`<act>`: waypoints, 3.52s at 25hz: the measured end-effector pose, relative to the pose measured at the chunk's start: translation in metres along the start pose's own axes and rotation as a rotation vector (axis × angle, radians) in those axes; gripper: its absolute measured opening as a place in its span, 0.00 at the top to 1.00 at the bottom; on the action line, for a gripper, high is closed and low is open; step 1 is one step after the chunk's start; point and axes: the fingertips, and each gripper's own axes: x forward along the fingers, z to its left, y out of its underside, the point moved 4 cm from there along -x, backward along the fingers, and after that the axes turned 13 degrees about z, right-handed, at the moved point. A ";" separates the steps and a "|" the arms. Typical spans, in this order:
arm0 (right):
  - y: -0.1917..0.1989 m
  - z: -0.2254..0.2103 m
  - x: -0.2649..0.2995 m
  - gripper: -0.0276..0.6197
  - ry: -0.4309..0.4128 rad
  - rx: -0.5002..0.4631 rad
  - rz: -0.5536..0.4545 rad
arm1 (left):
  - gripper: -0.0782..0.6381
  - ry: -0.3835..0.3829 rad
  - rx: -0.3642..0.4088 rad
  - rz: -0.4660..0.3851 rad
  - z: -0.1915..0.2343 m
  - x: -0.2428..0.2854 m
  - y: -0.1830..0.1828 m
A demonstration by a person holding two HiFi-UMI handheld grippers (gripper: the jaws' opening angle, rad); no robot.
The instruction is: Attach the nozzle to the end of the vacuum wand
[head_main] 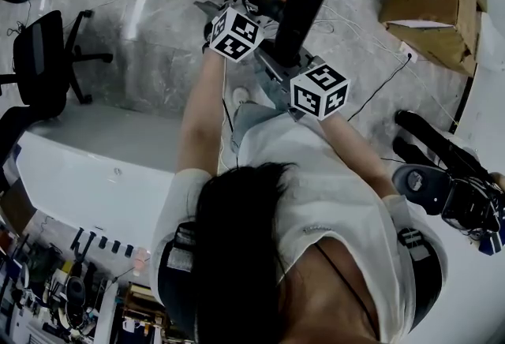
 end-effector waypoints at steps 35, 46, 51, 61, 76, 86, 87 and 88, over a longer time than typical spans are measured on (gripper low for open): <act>-0.003 -0.017 -0.011 0.61 -0.076 -0.192 0.008 | 0.68 0.010 -0.027 0.023 -0.005 -0.006 0.008; 0.010 -0.019 -0.031 0.52 -0.093 -0.151 -0.022 | 0.67 0.003 -0.013 0.033 -0.017 -0.007 0.017; 0.018 -0.015 -0.042 0.51 -0.134 -0.177 -0.013 | 0.67 -0.014 -0.006 0.040 -0.025 -0.007 0.024; 0.034 -0.013 -0.063 0.50 -0.146 -0.210 0.039 | 0.67 -0.028 -0.020 0.043 -0.040 -0.006 0.034; 0.067 -0.011 -0.104 0.49 -0.172 -0.059 -0.017 | 0.66 -0.060 -0.017 0.045 -0.055 -0.008 0.048; 0.056 -0.006 -0.112 0.47 -0.156 -0.039 -0.099 | 0.66 -0.052 -0.012 0.065 -0.060 -0.014 0.054; 0.054 -0.007 -0.113 0.46 -0.158 -0.032 -0.108 | 0.66 -0.050 -0.016 0.062 -0.060 -0.015 0.055; 0.052 -0.008 -0.113 0.46 -0.160 -0.024 -0.119 | 0.66 -0.047 -0.022 0.056 -0.061 -0.015 0.056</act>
